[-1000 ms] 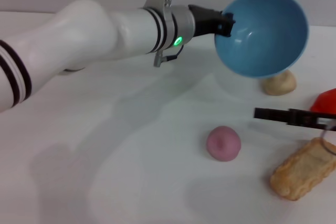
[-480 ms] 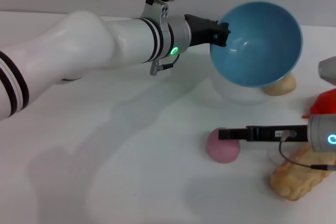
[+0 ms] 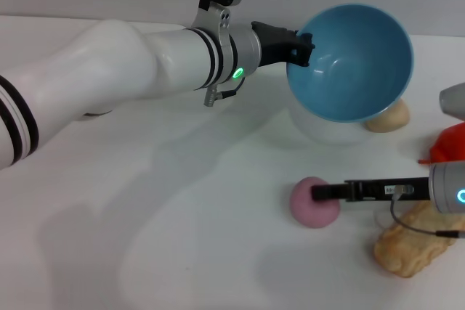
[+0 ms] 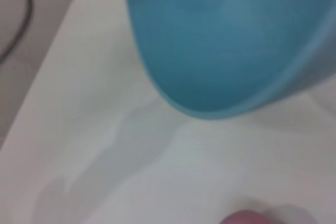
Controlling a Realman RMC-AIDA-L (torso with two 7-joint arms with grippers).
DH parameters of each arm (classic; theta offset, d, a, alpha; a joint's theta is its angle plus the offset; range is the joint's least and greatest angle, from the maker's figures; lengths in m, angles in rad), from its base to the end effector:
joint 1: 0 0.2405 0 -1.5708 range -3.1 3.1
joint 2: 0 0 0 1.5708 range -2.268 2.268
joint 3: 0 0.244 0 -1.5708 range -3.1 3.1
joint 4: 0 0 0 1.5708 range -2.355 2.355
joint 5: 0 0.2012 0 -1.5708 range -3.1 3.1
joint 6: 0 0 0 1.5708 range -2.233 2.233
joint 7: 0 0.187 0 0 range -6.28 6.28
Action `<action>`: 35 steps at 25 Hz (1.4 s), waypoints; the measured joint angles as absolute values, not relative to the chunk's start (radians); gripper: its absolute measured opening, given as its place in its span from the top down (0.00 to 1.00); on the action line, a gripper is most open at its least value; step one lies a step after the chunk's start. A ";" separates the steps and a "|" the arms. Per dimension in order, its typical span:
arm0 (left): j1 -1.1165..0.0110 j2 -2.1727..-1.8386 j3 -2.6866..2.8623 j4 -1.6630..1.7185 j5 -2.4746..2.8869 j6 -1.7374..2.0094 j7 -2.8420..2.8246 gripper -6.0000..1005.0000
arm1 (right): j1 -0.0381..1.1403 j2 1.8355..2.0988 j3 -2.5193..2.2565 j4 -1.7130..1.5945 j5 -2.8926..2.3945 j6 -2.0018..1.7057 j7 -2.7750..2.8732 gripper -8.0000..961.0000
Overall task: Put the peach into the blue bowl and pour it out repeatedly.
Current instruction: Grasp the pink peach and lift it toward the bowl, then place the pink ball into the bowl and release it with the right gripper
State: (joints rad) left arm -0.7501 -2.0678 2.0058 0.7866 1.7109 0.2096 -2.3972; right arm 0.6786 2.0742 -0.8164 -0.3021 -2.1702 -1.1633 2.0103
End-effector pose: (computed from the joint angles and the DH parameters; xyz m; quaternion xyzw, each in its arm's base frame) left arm -0.1276 0.4290 -0.1370 -0.8830 -0.3105 -0.1478 0.3194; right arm 0.2676 0.3306 -0.1147 -0.8220 0.5546 0.1067 0.0727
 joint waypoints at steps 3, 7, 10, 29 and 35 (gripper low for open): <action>-0.746 -2.068 2.009 0.776 1.710 0.192 -2.386 0.99 | 0.671 2.076 -0.814 -0.349 -2.154 -1.231 1.995 0.70; -0.741 -2.067 2.010 0.755 1.710 0.173 -2.373 0.99 | 0.645 2.072 -0.813 -0.439 -2.055 -1.388 1.947 0.78; -0.740 -2.065 2.010 0.753 1.710 0.172 -2.352 0.99 | 0.600 2.070 -0.810 -0.578 -1.951 -1.519 1.941 0.84; -0.825 -2.072 2.062 0.724 1.712 0.276 -2.194 0.99 | 0.516 2.069 -0.750 -0.768 -1.907 -1.376 1.997 0.91; -0.828 -2.072 2.062 0.725 1.712 0.283 -2.194 0.99 | 0.513 2.067 -0.749 -0.751 -1.907 -1.362 1.974 0.86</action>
State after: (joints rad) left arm -0.8282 -2.0724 2.0616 0.7254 1.7120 0.2827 -2.1945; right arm 0.5130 2.0671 -0.7494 -0.7509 -1.9070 -1.3619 1.9742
